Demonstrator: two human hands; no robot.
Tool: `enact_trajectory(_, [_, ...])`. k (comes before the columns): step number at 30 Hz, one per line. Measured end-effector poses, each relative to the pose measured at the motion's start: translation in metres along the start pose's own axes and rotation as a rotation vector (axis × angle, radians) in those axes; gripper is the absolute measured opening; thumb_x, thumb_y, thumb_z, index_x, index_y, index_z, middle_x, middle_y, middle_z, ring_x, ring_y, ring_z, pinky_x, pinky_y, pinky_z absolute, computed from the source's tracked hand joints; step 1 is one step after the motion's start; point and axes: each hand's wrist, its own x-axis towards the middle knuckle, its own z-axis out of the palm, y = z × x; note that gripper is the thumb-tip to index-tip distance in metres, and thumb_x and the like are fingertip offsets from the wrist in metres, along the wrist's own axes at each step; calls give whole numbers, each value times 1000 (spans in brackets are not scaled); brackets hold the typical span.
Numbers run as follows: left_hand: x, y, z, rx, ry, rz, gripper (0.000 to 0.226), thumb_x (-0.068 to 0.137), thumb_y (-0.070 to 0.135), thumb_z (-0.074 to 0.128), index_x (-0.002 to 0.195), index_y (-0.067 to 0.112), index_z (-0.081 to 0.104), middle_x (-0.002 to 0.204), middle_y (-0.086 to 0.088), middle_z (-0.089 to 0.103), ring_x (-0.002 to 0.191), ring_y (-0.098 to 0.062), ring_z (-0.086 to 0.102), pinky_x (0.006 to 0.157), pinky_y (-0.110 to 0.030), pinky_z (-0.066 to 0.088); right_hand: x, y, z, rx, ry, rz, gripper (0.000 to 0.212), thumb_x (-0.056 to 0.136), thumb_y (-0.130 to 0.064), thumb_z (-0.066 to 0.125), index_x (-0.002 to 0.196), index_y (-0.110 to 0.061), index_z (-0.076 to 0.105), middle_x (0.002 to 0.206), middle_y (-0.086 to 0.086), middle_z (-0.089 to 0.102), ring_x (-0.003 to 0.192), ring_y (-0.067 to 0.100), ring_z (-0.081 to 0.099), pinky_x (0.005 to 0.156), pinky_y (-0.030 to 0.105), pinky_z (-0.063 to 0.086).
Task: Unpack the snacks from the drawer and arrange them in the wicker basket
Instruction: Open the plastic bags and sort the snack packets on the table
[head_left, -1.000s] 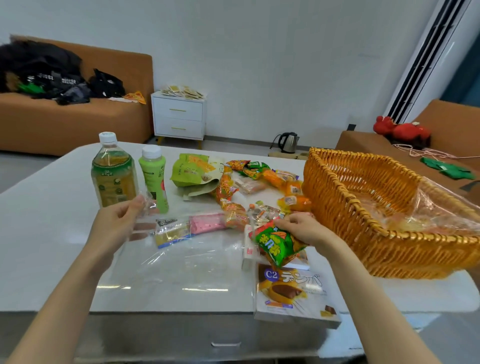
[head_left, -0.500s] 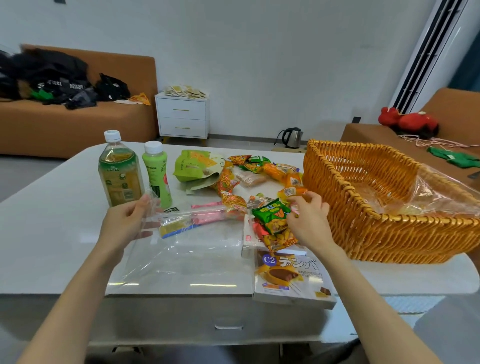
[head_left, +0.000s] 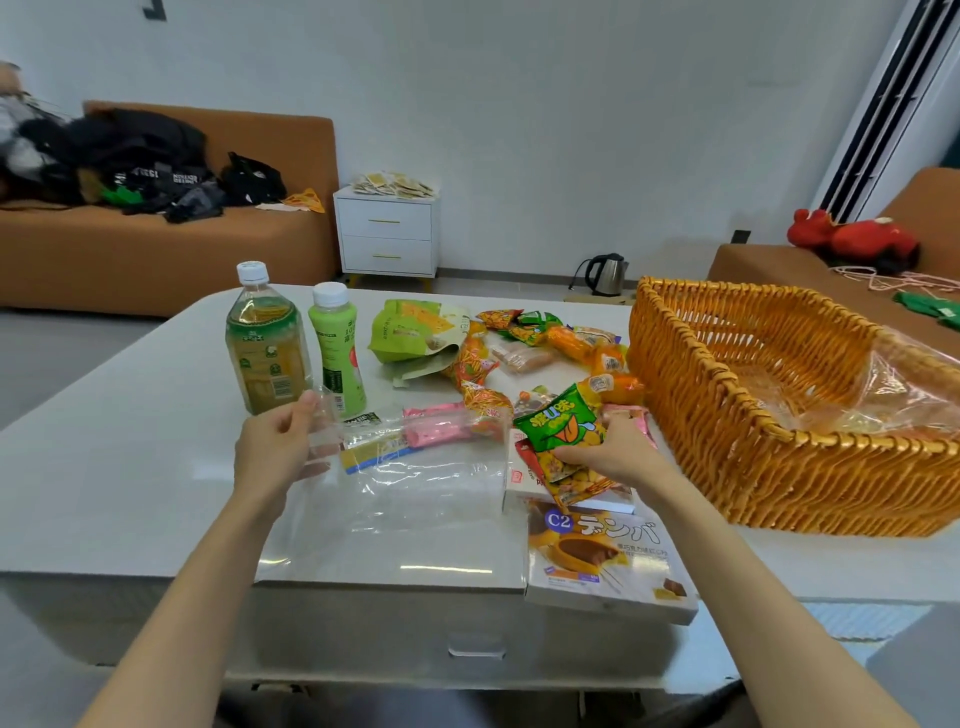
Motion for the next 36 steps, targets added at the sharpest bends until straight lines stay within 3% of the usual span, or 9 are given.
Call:
enact_trajectory(3, [1,-2,2,-2,73,-5,32,99,36,49,113,12,64,105,-10,67,78,-29,70,73,-42,58,-2,0,-1,40,-32,-25,19,80,-18,77,83,-22,59,105,8,71,77,9,63,68,24,50])
enact_trajectory(8, [-2,-4,5,27,140,9,29,99,37,47,109,14,64,100,-6,65,77,-28,69,76,-45,58,-9,-3,-3,39,-79,-14,56,83,-17,74,130,-9,44,119,3,55,97,13,50,81,26,40])
enact_trajectory(12, [0,0,2,97,164,61,26,97,42,49,97,21,64,99,-4,67,76,-28,70,75,-47,59,-8,-5,-8,-59,-66,-52,75,83,-25,75,143,-11,33,142,7,45,119,20,48,92,32,43])
enact_trajectory(17, [0,3,0,156,178,131,27,98,42,47,101,22,65,94,-5,68,75,-24,69,68,-35,58,-11,-11,-19,82,-71,-115,63,78,-24,79,131,-14,47,109,-4,63,89,8,61,74,27,54])
enact_trajectory(20, [1,4,-3,118,177,138,29,99,41,47,103,19,65,94,-7,68,74,-23,69,67,-34,58,-16,-13,-31,291,-204,-180,58,74,-21,80,125,-22,53,108,-2,72,96,17,70,84,43,58])
enact_trajectory(22, [3,7,-2,65,133,111,34,99,39,47,112,14,65,94,-9,68,75,-24,69,64,-34,60,-25,-17,-31,334,-288,-249,49,75,-13,78,119,-21,56,104,-2,73,96,16,71,81,35,58])
enact_trajectory(25, [1,10,5,-2,34,71,36,100,37,46,119,12,62,90,-1,66,79,-26,69,60,-29,60,-31,-22,-21,190,-277,-375,36,76,-5,78,105,-18,62,96,-3,73,88,9,70,69,19,55])
enact_trajectory(31, [-2,13,16,-55,-60,24,34,100,39,44,118,17,64,100,-1,68,86,-24,69,61,-30,59,-35,-31,0,-302,-74,-580,43,73,-19,81,112,-21,63,108,-2,67,97,14,62,83,35,53])
enact_trajectory(36, [-12,17,29,-101,-109,65,30,101,38,42,113,23,65,93,6,68,82,-13,65,53,-19,51,-39,-44,15,-348,45,-701,40,72,-22,81,102,-37,60,89,-17,63,85,10,59,66,19,41])
